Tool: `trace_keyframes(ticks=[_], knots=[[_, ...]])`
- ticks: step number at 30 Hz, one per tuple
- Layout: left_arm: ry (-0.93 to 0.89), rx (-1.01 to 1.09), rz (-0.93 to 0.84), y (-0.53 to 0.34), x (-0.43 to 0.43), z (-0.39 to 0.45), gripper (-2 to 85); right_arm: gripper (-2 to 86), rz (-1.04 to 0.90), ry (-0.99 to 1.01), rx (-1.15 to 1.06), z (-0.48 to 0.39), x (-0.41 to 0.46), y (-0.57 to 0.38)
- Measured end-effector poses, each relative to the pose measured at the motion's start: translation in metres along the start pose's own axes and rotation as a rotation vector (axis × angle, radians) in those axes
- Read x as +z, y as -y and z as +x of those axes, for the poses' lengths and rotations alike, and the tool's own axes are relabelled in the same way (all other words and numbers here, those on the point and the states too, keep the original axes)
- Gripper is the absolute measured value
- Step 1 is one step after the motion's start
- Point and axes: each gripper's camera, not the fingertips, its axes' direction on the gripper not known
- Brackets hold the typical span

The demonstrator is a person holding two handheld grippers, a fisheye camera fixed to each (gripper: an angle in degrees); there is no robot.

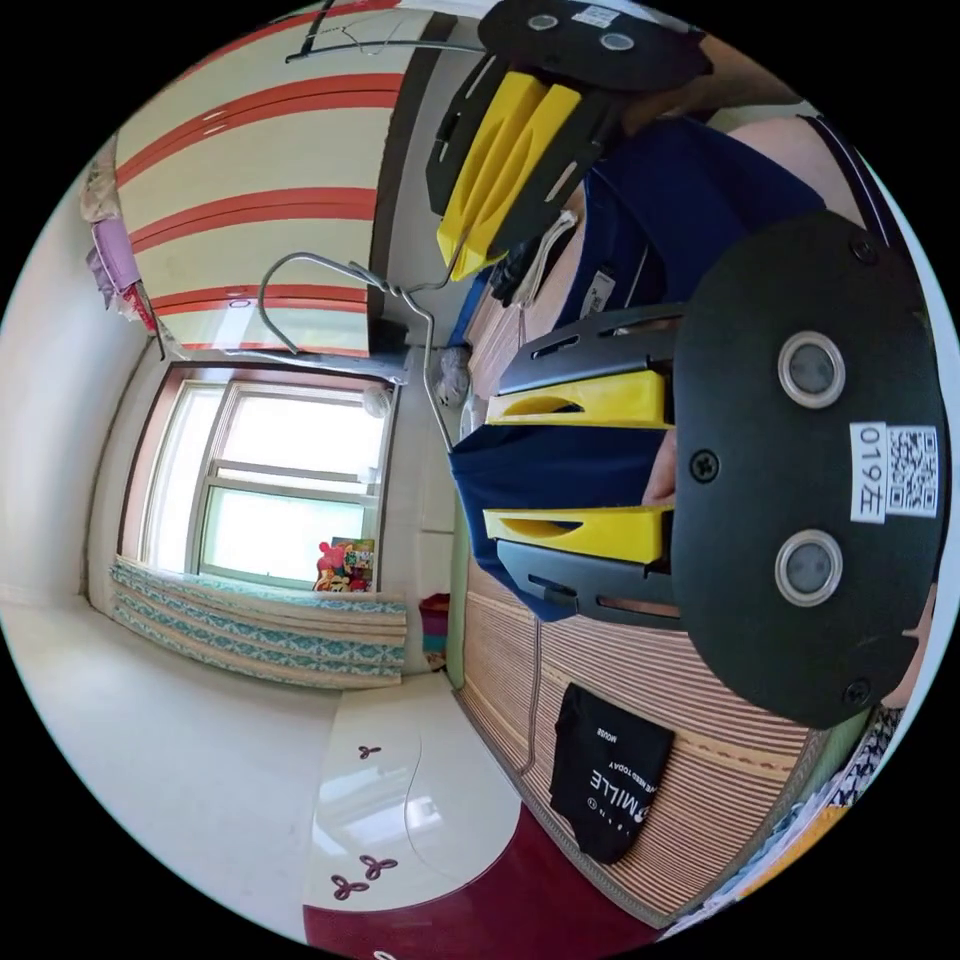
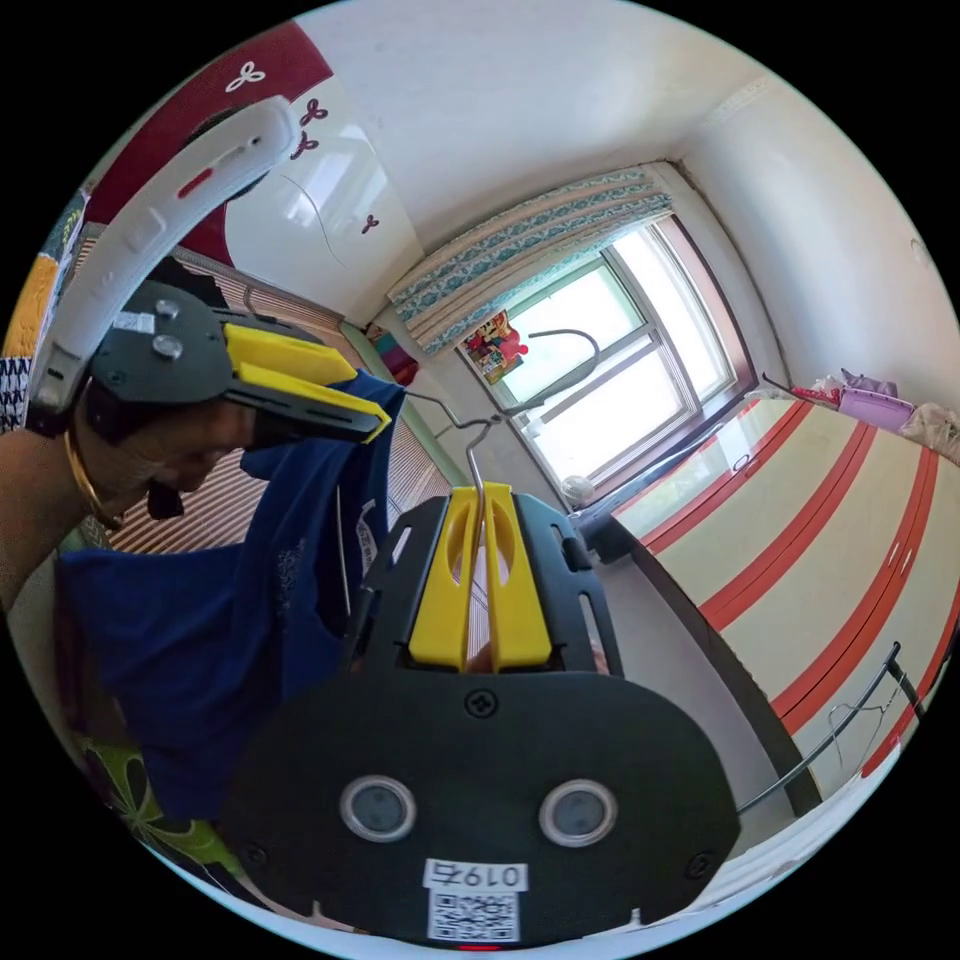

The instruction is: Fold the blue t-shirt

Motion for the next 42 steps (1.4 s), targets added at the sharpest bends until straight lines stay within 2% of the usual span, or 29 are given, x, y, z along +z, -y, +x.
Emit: trace_keyframes(ticks=[11,15,18,20,22,24,26,29,31,36,38,42], knots=[[0.237,0.058,-0.147,0.000,0.070,-0.022,2.7,-1.0,0.073,0.079,-0.095,-0.028,-0.049,-0.051],[0.237,-0.057,-0.249,-0.004,0.105,-0.067,1.7,-1.0,0.055,0.101,-0.087,-0.013,-0.053,-0.088],[0.158,-0.198,-0.371,-0.015,0.141,-0.117,1.3,-1.0,-0.005,0.196,0.036,0.026,-0.038,-0.130],[0.039,-0.281,-0.496,-0.030,0.176,-0.139,1.0,-1.0,-0.029,0.319,0.278,0.079,-0.024,-0.169],[-0.025,-0.274,-0.558,-0.038,0.196,-0.136,0.9,-1.0,-0.033,0.409,0.473,0.121,-0.010,-0.199],[-0.106,-0.232,-0.533,-0.036,0.203,-0.120,0.8,-1.0,-0.005,0.414,0.561,0.148,-0.002,-0.221],[-0.163,-0.121,-0.439,-0.027,0.199,-0.088,0.8,-1.0,0.136,0.437,0.728,0.193,-0.002,-0.246],[-0.090,0.074,-0.350,-0.021,0.190,-0.042,0.7,-0.9,0.271,0.480,0.929,0.259,0.001,-0.266],[-0.074,0.077,-0.364,-0.020,0.196,-0.038,0.6,-0.9,0.311,0.447,0.938,0.291,-0.002,-0.265],[-0.045,-0.117,-0.507,-0.037,0.242,-0.087,0.8,-0.9,0.347,0.357,0.898,0.376,-0.045,-0.281],[0.019,-0.142,-0.585,-0.046,0.268,-0.104,0.9,-0.9,0.286,0.296,0.869,0.416,-0.082,-0.306],[0.063,-0.109,-0.596,-0.051,0.283,-0.106,1.0,-0.9,0.156,0.126,0.817,0.469,-0.160,-0.362]])
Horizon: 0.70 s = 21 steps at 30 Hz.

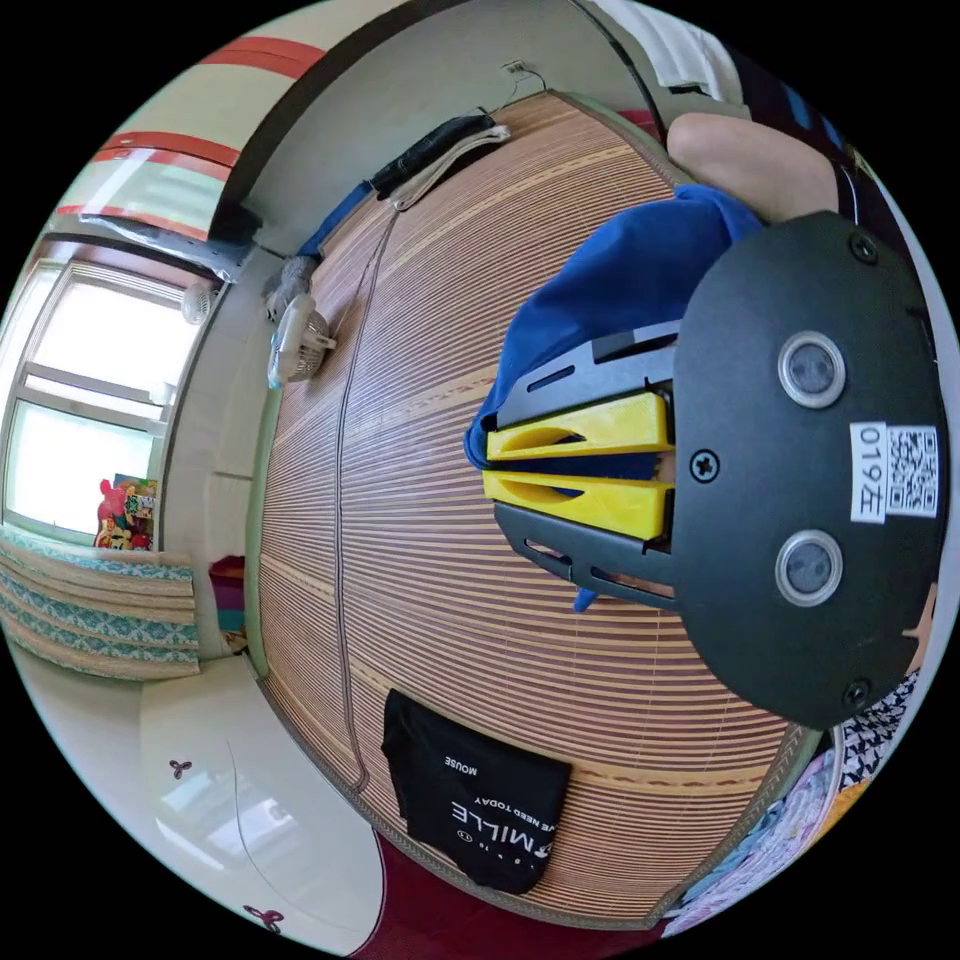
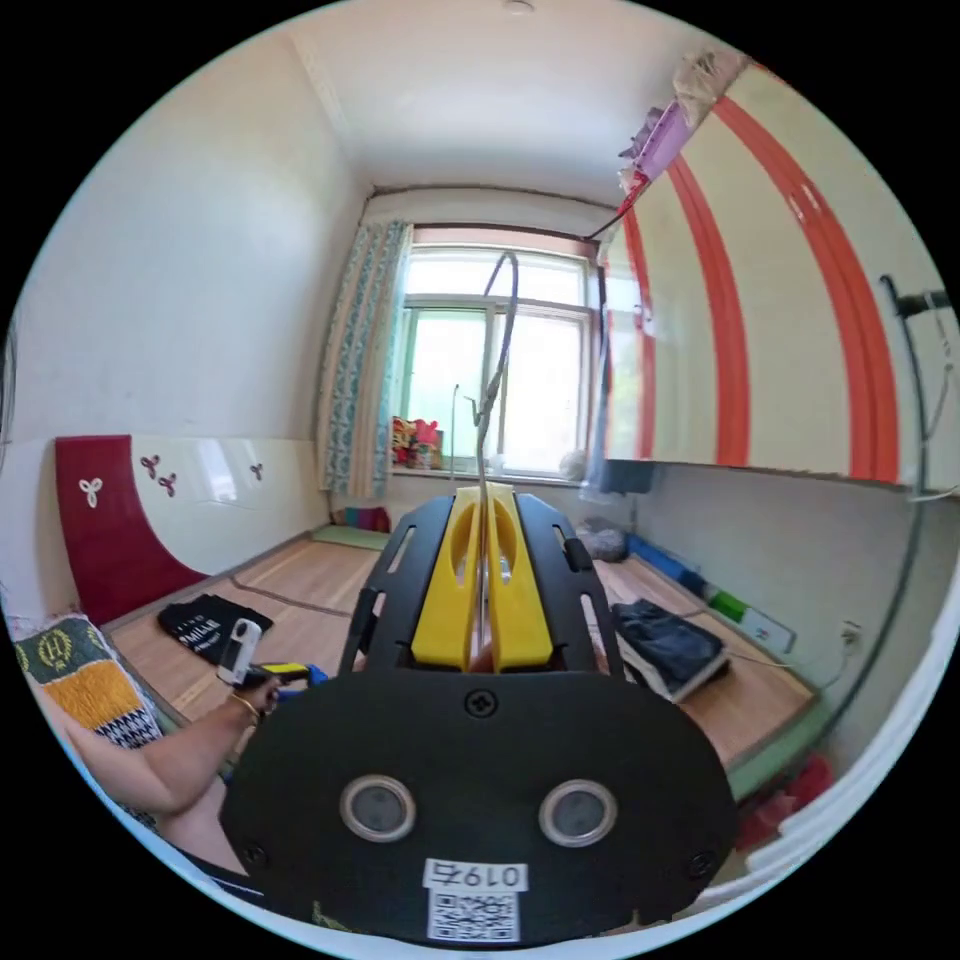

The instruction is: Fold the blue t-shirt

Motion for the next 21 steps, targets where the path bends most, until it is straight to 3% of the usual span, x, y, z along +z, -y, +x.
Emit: trace_keyframes(ticks=[8,14,21], knots=[[-0.018,0.033,0.054,-0.010,-0.001,0.009,1.0,-0.9,-0.067,-0.683,-0.190,0.070,-0.243,0.068],[-0.050,0.026,0.074,-0.016,-0.004,0.006,1.0,-0.7,-0.189,-0.948,-0.226,0.097,-0.310,0.101],[-0.071,-0.004,0.041,-0.023,0.004,-0.008,1.0,-0.8,-0.245,-1.124,-0.140,0.130,-0.384,0.124]])
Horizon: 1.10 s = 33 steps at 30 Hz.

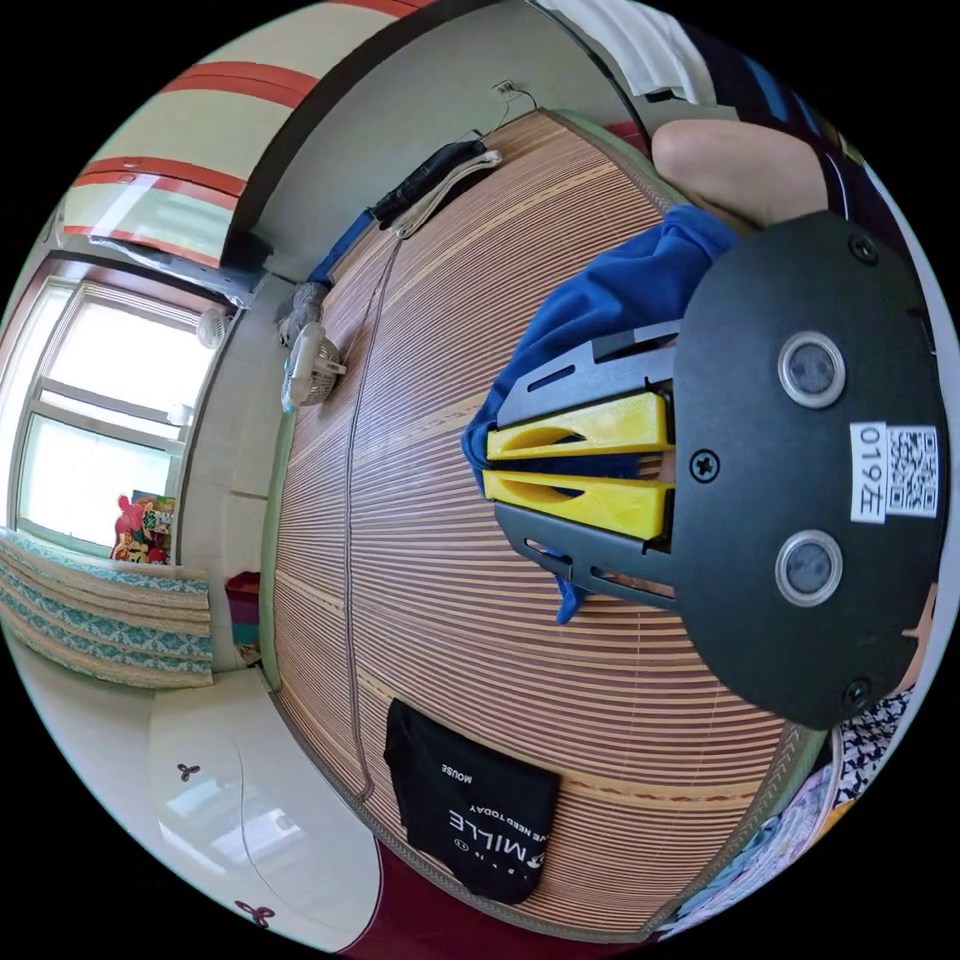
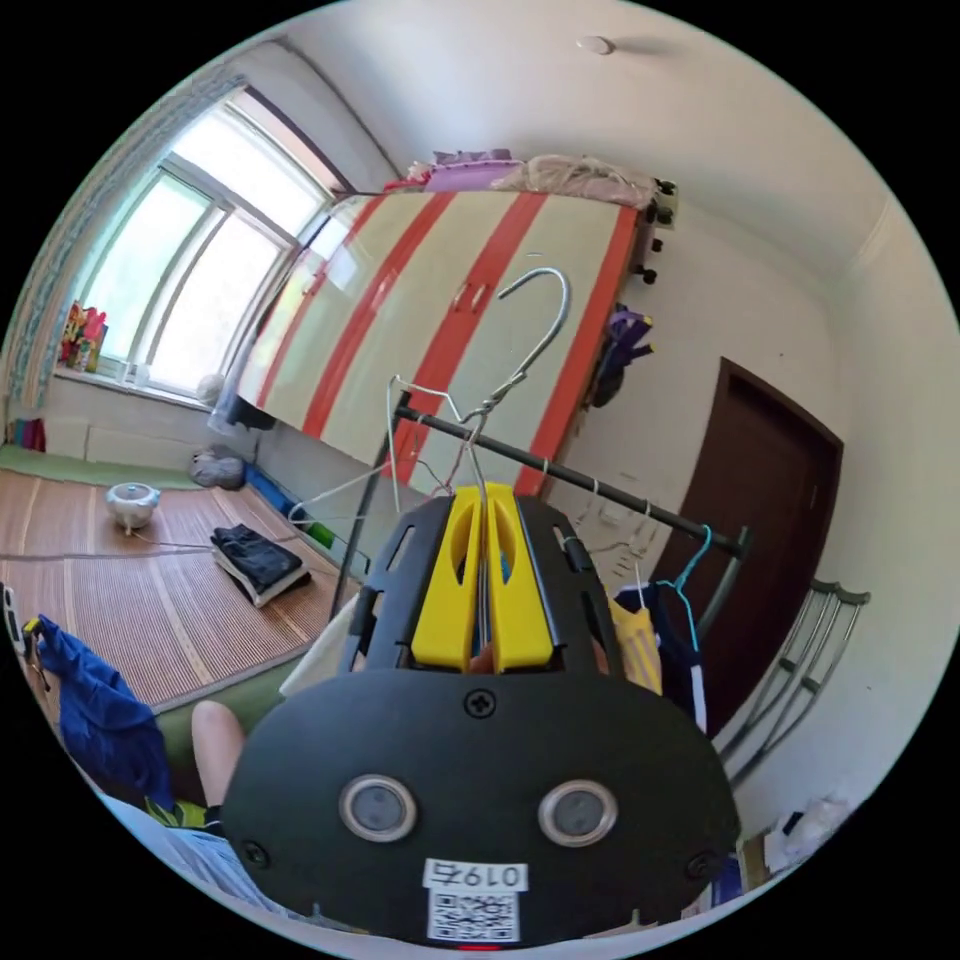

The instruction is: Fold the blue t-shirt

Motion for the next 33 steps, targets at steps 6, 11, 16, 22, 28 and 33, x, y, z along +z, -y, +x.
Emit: trace_keyframes(ticks=[6,11,16,22,28,33], knots=[[-0.026,0.000,-0.007,-0.002,0.004,-0.001,1.0,-0.8,-0.110,-0.118,0.055,0.046,0.000,-0.037],[-0.047,0.016,-0.005,-0.005,0.002,0.002,1.0,-0.8,-0.257,-0.295,-0.028,0.038,0.052,-0.053],[-0.050,0.018,0.001,-0.009,-0.001,0.002,0.9,-0.8,-0.433,-0.306,-0.225,-0.015,0.151,-0.040],[-0.034,0.029,-0.003,-0.015,0.000,0.008,0.9,-0.7,-0.567,-0.397,-0.405,-0.086,0.285,0.022],[-0.007,0.057,0.007,-0.021,-0.005,0.016,0.9,-0.8,-0.720,-0.399,-0.327,-0.104,0.356,0.071],[-0.007,0.060,-0.001,-0.023,-0.002,0.020,1.0,-0.8,-0.825,-0.377,-0.390,-0.135,0.359,0.046]])
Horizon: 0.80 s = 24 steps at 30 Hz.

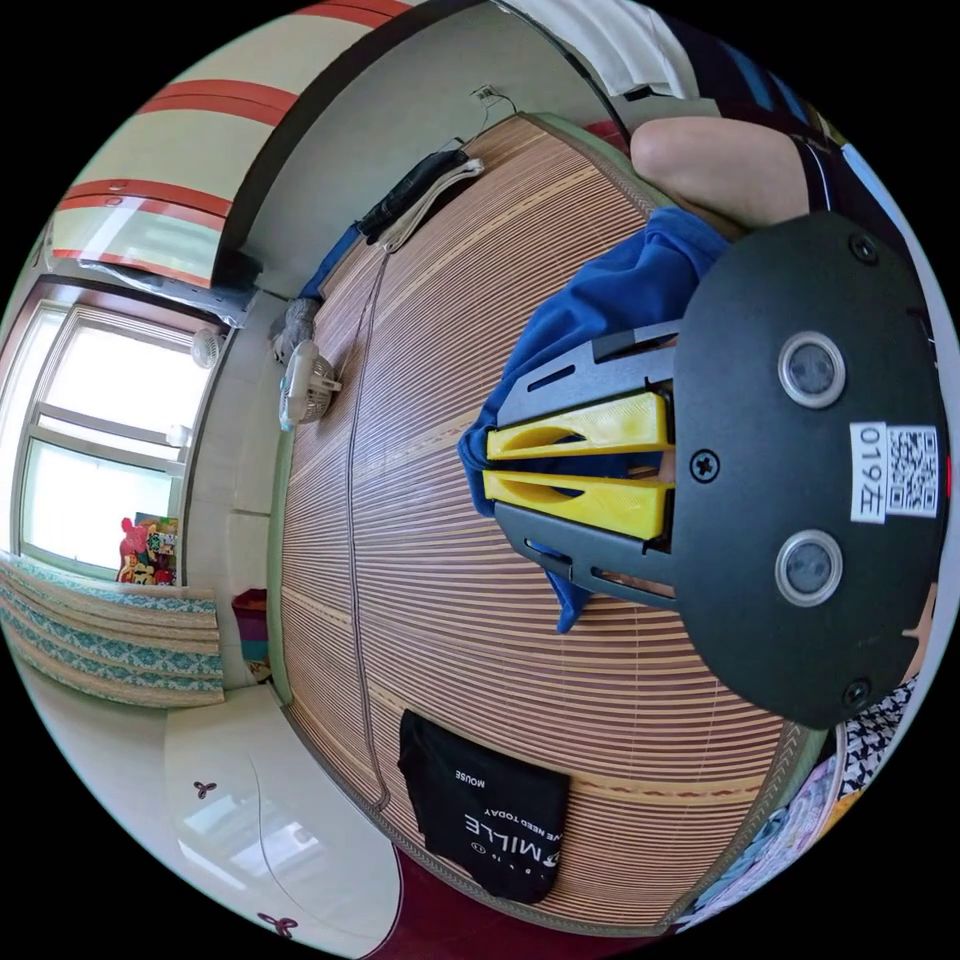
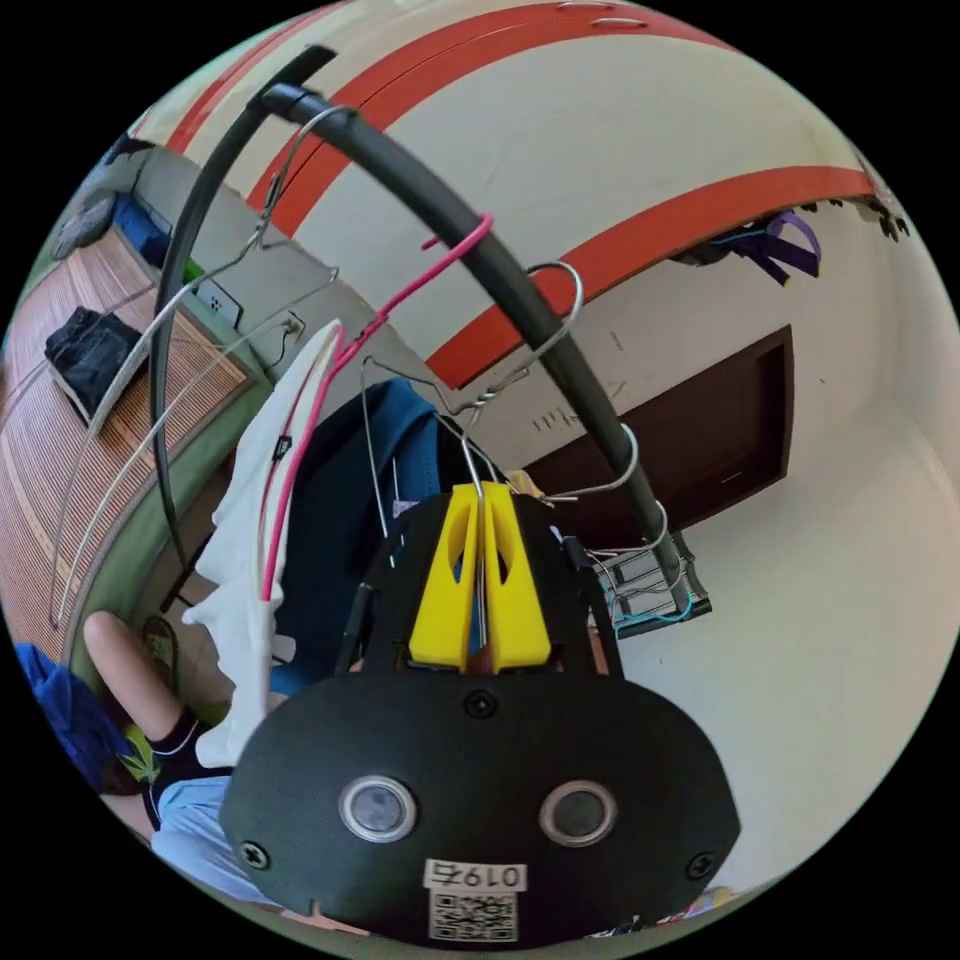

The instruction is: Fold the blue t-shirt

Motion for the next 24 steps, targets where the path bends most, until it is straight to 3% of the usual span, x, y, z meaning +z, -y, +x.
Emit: trace_keyframes(ticks=[4,9,12,15,19,24], knots=[[-0.006,0.010,-0.016,-0.002,0.005,0.005,1.1,-0.1,0.031,-0.154,-0.012,-0.034,-0.018,-0.042],[-0.019,0.015,-0.025,-0.004,0.006,0.010,1.1,8.4,0.134,-0.051,0.046,-0.029,-0.081,-0.102],[-0.021,0.012,-0.026,-0.005,0.005,0.011,1.1,11.0,0.278,-0.035,0.135,-0.030,-0.152,-0.162],[-0.013,0.002,-0.022,-0.005,0.005,0.011,1.0,8.8,0.576,0.016,0.224,-0.061,-0.247,-0.242],[-0.013,-0.017,-0.011,-0.004,0.002,0.010,1.0,1.3,0.954,0.485,-0.096,-0.201,-0.347,-0.329],[-0.009,0.012,-0.016,-0.006,-0.002,0.018,1.0,-0.6,1.008,0.786,-0.639,-0.486,-0.400,-0.377]])
